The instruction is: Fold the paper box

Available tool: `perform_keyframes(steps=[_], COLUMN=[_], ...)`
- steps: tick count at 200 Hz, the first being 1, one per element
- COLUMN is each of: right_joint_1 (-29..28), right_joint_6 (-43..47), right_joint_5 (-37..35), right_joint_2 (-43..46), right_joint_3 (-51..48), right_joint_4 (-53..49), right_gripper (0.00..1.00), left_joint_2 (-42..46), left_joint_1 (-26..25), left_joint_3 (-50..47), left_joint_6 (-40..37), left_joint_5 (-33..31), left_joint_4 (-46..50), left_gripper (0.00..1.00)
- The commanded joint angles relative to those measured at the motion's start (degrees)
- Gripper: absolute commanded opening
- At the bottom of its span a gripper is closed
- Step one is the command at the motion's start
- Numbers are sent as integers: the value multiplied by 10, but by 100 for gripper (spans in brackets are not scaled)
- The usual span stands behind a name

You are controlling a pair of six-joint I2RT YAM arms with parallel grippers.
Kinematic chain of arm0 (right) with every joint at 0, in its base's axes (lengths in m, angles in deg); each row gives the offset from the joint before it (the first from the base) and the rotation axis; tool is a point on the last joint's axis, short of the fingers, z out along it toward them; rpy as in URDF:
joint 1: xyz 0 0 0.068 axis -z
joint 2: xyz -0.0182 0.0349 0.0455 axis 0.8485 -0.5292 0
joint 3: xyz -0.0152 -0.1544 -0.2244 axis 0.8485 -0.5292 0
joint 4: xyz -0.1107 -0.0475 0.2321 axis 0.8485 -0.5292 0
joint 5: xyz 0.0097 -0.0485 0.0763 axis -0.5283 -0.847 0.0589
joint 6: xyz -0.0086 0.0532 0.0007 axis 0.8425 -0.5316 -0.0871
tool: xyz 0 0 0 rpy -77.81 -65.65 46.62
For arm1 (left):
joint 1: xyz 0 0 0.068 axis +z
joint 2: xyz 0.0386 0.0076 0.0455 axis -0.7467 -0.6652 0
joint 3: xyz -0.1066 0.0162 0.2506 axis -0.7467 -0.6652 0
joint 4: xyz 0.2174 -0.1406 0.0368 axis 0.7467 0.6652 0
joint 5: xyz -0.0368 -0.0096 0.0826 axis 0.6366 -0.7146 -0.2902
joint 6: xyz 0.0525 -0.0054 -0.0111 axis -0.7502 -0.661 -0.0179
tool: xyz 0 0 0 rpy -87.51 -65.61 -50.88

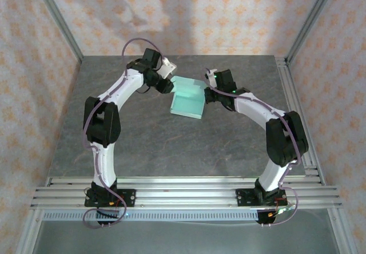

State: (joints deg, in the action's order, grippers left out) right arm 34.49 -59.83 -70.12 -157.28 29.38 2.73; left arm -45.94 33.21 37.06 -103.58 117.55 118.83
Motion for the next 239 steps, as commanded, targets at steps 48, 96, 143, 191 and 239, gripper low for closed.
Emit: perform_keyframes(steps=[48, 96, 143, 191, 239], right_joint_1=[3, 3, 3, 2, -16], right_joint_6=[3, 1, 0, -18, -76], right_joint_5=[19, 27, 35, 34, -33], right_joint_2=[-6, -7, -10, -8, -2], right_joint_3=[20, 22, 25, 24, 16], right_joint_4=[-13, -17, -21, -16, 3], right_gripper=[0, 0, 0, 0, 0], left_joint_2=[0, -1, -4, -4, 24], left_joint_1=[1, 1, 0, -6, -24], left_joint_3=[21, 30, 32, 26, -14], left_joint_6=[15, 19, 26, 42, 97], left_joint_5=[26, 33, 31, 31, -2], left_joint_4=[12, 7, 6, 0, -56], left_gripper=[26, 17, 14, 1, 0])
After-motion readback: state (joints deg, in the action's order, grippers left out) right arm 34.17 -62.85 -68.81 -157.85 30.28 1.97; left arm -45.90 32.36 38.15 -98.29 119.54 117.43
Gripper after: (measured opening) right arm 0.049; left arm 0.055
